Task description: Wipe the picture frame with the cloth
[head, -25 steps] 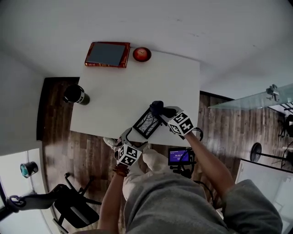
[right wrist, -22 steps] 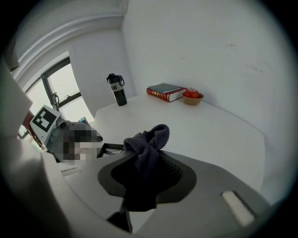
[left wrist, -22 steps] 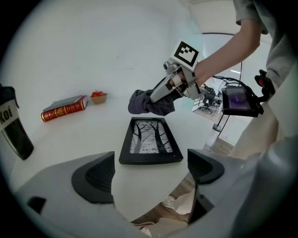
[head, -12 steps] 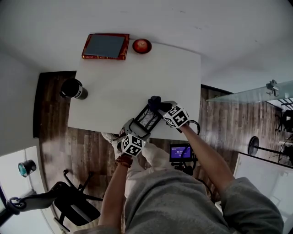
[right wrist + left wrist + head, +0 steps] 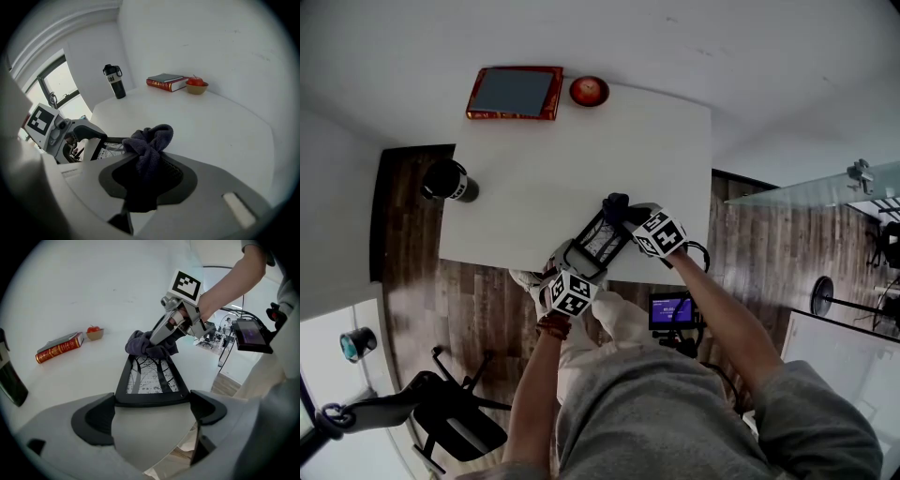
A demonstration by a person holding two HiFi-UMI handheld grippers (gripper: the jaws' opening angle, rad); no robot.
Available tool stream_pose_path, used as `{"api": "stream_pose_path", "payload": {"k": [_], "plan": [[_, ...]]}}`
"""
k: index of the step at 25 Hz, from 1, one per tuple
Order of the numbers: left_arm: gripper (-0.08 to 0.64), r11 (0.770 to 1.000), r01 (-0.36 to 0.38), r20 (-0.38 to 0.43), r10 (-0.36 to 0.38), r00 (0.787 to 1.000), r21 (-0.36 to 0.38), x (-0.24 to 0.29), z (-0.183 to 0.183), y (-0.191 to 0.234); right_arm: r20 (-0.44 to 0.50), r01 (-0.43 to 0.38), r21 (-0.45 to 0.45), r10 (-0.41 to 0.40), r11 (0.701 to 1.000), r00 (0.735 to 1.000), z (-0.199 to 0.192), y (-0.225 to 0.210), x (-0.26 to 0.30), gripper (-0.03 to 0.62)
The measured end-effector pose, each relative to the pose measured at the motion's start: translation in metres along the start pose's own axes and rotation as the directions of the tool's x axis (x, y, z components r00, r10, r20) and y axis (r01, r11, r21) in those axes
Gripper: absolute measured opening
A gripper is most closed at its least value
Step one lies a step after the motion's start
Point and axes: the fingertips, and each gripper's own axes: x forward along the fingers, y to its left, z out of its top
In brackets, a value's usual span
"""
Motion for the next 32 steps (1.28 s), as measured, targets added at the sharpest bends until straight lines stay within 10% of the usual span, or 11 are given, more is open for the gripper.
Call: {"api": "stream_pose_path", "payload": {"k": [32], "plan": [[0.503, 1.000, -0.001, -0.004, 0.001, 1.000, -0.001, 0.001, -0.001, 0.000, -0.083, -0.209, -0.006, 0.208, 0.978, 0.975, -0.003, 0.107, 0.035, 0.092]]}}
